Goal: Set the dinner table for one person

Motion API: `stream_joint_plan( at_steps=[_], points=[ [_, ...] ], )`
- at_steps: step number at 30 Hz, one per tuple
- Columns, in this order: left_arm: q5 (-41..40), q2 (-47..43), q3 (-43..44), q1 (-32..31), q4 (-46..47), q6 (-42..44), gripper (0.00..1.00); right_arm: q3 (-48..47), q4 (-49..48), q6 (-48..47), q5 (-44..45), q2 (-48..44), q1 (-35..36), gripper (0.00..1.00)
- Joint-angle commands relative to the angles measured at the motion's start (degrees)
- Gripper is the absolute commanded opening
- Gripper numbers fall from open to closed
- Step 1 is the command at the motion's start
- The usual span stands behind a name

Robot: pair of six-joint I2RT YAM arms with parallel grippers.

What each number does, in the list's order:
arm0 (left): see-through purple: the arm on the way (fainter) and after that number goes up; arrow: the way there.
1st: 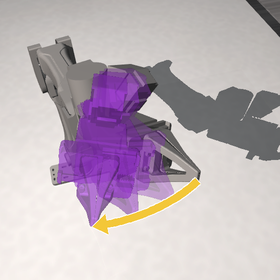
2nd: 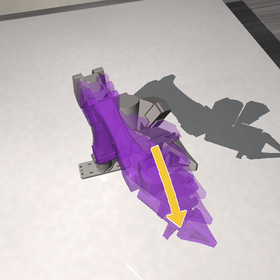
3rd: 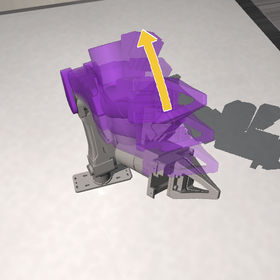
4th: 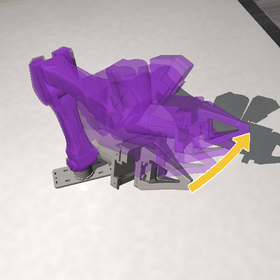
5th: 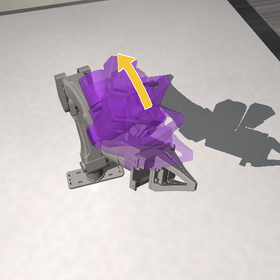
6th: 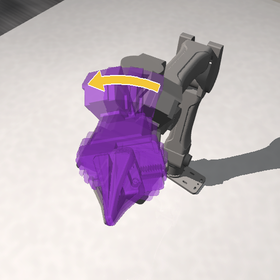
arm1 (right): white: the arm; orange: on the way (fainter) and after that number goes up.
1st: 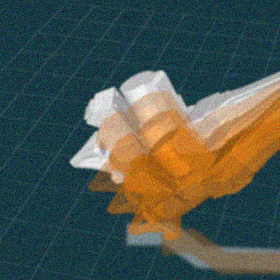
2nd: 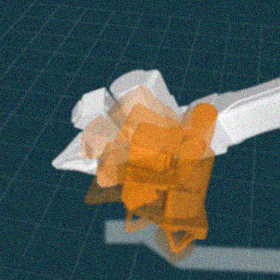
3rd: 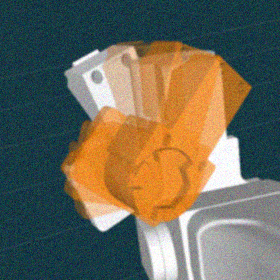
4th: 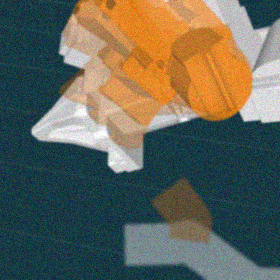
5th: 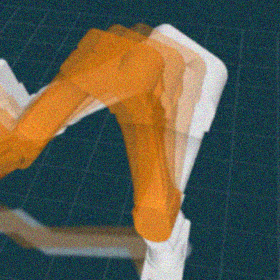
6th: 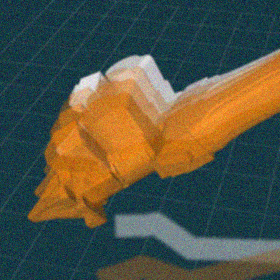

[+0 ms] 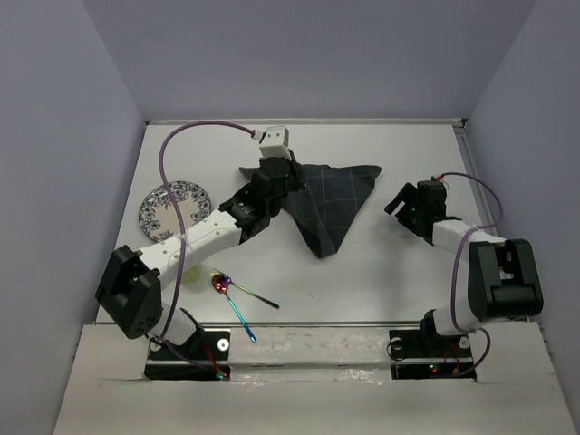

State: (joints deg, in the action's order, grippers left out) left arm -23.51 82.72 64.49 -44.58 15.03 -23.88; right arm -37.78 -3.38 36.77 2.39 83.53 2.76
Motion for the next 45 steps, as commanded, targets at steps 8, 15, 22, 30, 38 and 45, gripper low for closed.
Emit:
stream_joint_plan(
  at_steps=[8, 15, 22, 30, 38, 45],
  points=[
    [1.36, -7.39, -7.71, 0.10, 1.41, -1.87, 0.00, -9.67, -21.14, 9.10, -21.80, 18.23, -0.22, 0.77],
    [2.32, -10.47, -7.36, 0.02, -0.17, -1.61, 0.00, -18.09, -21.75, 10.77, -23.13, 26.58, 2.33, 0.31],
    [-2.06, -18.28, -5.78, 0.02, -6.93, 2.34, 0.00, -16.46, -13.74, 2.80, -13.31, 8.13, 2.86, 0.00],
    [-5.58, -26.55, -6.57, 0.72, -11.07, 4.80, 0.00, -26.63, 18.12, -11.71, -2.66, -12.16, 4.18, 0.00],
    [-1.81, -28.66, -12.18, 0.81, -13.01, 1.91, 0.00, -28.06, 20.78, -13.40, -3.45, -2.84, 4.18, 0.75],
    [0.04, -33.49, -22.82, 0.81, -11.51, -4.07, 0.00, -15.59, 17.53, -10.67, -1.77, -6.98, 4.18, 0.78]
  ],
)
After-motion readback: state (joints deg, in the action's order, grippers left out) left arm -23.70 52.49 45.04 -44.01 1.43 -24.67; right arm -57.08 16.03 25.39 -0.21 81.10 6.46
